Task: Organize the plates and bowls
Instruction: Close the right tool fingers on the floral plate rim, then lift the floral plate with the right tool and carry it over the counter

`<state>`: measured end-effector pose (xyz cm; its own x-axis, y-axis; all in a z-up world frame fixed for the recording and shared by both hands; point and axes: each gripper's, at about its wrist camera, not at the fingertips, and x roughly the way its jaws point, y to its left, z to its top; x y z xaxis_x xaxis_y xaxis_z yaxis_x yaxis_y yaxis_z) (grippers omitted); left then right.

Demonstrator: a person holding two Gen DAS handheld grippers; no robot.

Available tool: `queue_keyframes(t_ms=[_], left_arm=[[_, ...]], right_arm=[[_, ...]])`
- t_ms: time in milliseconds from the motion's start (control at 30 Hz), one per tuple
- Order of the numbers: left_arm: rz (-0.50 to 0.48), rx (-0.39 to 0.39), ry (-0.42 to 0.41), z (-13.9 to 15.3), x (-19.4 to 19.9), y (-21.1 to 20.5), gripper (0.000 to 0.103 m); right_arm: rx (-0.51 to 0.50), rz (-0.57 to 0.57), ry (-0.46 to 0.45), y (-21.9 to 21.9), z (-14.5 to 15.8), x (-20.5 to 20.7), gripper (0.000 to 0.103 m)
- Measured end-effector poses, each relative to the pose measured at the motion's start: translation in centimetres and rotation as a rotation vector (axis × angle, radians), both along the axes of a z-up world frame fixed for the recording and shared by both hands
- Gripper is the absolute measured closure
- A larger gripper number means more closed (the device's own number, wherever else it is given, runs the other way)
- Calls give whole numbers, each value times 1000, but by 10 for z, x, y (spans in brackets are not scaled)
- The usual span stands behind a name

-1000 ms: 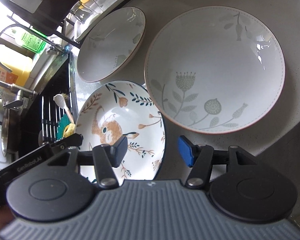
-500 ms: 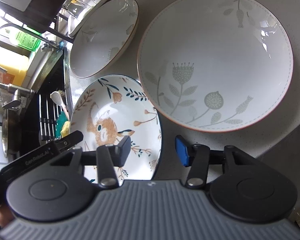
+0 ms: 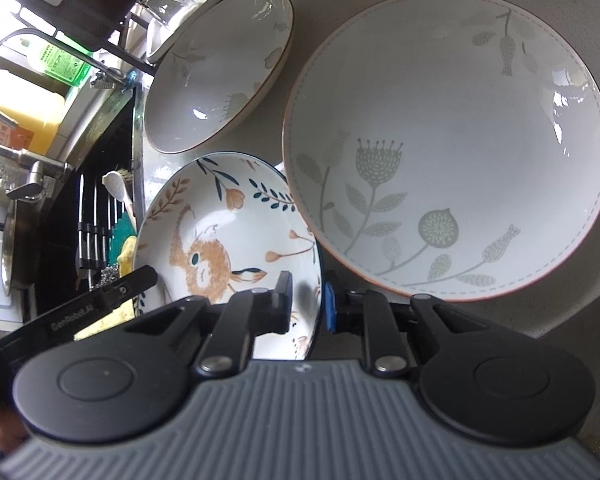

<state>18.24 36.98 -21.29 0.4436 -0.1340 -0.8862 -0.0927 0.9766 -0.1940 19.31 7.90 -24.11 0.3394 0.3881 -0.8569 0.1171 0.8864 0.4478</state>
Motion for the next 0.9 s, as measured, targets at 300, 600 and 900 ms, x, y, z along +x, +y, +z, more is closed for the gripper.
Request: queue_keyframes(t_ms=[300, 600, 900], left_arm=[[5, 20, -7, 11, -9, -2, 92], [68, 13, -63, 35, -29, 6, 93], [128, 19, -119, 71, -51, -4, 94]], right_arm=[[7, 44, -15, -3, 3, 1, 86], [33, 110, -68, 2, 20, -3, 86], [47, 163, -134, -3, 48, -11, 86]])
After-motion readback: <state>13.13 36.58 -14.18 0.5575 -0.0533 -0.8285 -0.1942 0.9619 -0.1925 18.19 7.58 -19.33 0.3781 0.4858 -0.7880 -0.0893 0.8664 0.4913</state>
